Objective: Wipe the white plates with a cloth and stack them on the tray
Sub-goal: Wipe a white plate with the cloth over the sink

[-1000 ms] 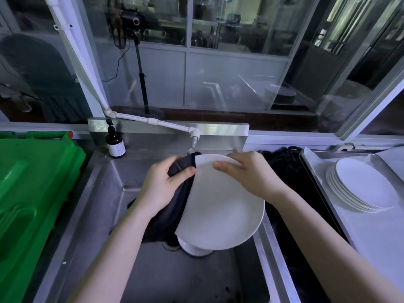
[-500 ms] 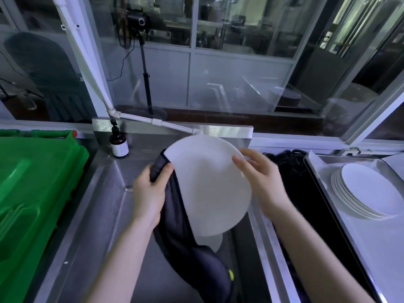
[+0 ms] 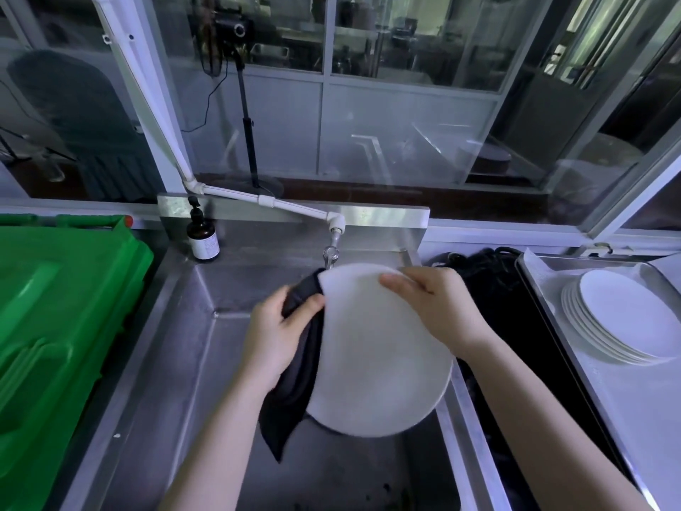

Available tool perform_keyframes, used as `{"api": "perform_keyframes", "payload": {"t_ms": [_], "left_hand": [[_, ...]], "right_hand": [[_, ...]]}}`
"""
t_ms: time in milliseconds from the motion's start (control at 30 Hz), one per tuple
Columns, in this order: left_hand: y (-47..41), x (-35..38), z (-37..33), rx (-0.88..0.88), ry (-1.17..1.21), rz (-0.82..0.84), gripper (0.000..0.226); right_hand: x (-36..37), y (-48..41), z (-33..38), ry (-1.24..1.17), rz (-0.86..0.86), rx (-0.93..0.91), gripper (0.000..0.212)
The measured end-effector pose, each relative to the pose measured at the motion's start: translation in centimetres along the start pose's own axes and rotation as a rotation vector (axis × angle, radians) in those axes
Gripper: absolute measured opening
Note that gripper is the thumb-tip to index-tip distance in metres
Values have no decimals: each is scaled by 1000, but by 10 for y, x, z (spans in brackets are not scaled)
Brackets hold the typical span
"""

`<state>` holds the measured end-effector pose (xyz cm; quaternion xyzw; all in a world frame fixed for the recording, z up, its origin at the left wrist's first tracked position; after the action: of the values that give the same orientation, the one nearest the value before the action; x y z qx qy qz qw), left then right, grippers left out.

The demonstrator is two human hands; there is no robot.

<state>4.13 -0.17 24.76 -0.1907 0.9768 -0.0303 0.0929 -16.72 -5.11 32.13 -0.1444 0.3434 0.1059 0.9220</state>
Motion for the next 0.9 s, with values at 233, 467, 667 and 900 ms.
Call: {"api": "perform_keyframes", "payload": {"t_ms": [233,467,667,900], "left_hand": [[41,13,69,-669,461,-523,32],[30,-16,55,-556,383,-484,32],[12,-26,46,-542,421,-378,22],[-3,-16,31,-507,365,-182,10]], "right_hand": [[54,60,-37,-634,-685,507,47],[30,54,-32,-372,-246,177,32],[23,78,11,688,145,-770,71],[49,79,28,894,133,-1043,41]]}}
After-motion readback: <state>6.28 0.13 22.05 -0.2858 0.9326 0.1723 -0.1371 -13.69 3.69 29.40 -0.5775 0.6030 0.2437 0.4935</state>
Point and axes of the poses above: each hand's wrist, its own y-axis away from the middle knuckle, its own x-axis out of the palm, z = x × y, the point moved 7 cm from there along -y, towards the middle knuckle, and after that the axes turned 1 degree about -x, right-handed, at the moved point
